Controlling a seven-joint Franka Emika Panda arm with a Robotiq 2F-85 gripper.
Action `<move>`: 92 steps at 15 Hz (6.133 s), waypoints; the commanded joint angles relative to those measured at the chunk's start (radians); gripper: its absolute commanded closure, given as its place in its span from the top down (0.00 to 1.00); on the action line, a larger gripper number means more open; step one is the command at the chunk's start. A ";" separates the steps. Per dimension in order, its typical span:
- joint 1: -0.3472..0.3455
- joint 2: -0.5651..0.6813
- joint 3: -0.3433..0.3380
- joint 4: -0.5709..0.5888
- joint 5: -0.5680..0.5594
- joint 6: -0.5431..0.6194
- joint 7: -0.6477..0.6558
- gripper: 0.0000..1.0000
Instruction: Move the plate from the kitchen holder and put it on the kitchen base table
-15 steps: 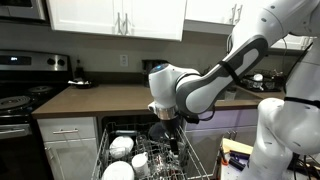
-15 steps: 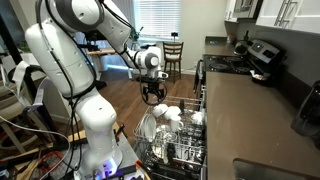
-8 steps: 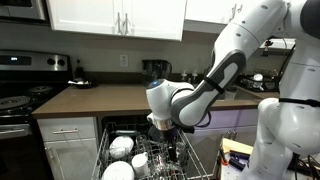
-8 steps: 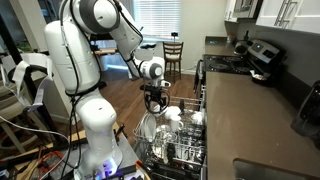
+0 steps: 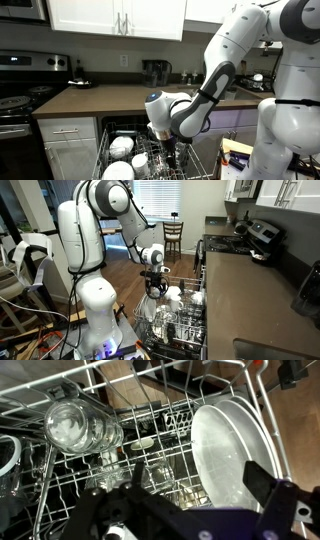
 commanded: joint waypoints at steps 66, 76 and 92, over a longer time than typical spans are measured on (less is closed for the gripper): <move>0.007 0.209 -0.005 -0.057 -0.027 0.407 -0.305 0.68; 0.000 0.206 0.003 -0.052 -0.016 0.381 -0.320 0.04; -0.034 0.138 0.041 0.041 0.116 0.082 -0.454 0.06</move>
